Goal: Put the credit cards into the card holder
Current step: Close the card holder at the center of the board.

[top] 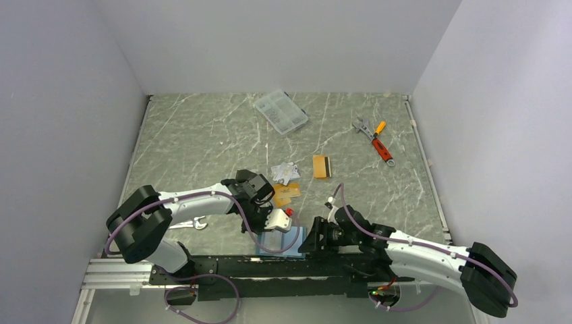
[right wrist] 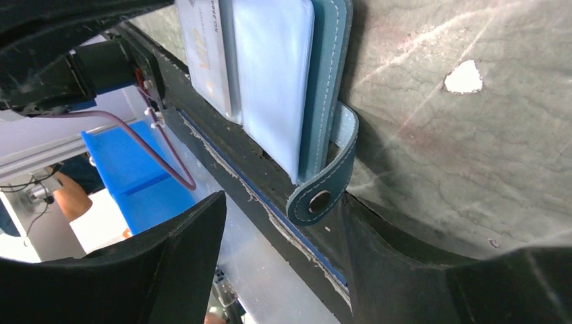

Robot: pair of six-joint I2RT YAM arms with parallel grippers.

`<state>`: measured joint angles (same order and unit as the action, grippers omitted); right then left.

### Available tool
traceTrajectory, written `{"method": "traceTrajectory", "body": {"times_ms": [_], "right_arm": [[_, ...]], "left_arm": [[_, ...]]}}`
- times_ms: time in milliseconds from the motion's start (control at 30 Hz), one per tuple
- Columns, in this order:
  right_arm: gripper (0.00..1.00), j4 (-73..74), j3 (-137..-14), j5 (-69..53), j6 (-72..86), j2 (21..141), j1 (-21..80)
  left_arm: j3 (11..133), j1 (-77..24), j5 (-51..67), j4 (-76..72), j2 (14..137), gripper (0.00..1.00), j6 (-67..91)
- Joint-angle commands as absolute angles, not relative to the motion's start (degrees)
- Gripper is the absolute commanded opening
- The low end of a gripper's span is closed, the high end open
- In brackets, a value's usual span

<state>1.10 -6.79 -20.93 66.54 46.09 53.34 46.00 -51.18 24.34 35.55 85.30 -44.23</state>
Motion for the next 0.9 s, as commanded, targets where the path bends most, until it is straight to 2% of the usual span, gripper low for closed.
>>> {"method": "traceTrajectory", "body": {"times_ms": [0, 433, 700, 867], "right_arm": [[0.62, -6.41, -6.01, -19.76, 68.48, 47.3, 53.6], [0.52, -11.51, -10.66, -14.98, 64.93, 57.13, 54.29], [0.5, -13.99, -11.38, -11.98, 63.3, 55.03, 54.29], [0.53, -14.31, -8.45, -10.43, 64.4, 49.04, 54.23]], "left_arm": [[44.84, -51.9, 26.28, 34.49, 85.78, 0.0, -44.3], [42.26, -52.56, 28.59, 33.76, 84.91, 0.0, -44.08], [42.0, -52.57, 29.12, 33.77, 83.29, 0.0, -43.72], [41.15, -52.59, 28.66, 33.06, 83.12, 0.0, -43.52]]}}
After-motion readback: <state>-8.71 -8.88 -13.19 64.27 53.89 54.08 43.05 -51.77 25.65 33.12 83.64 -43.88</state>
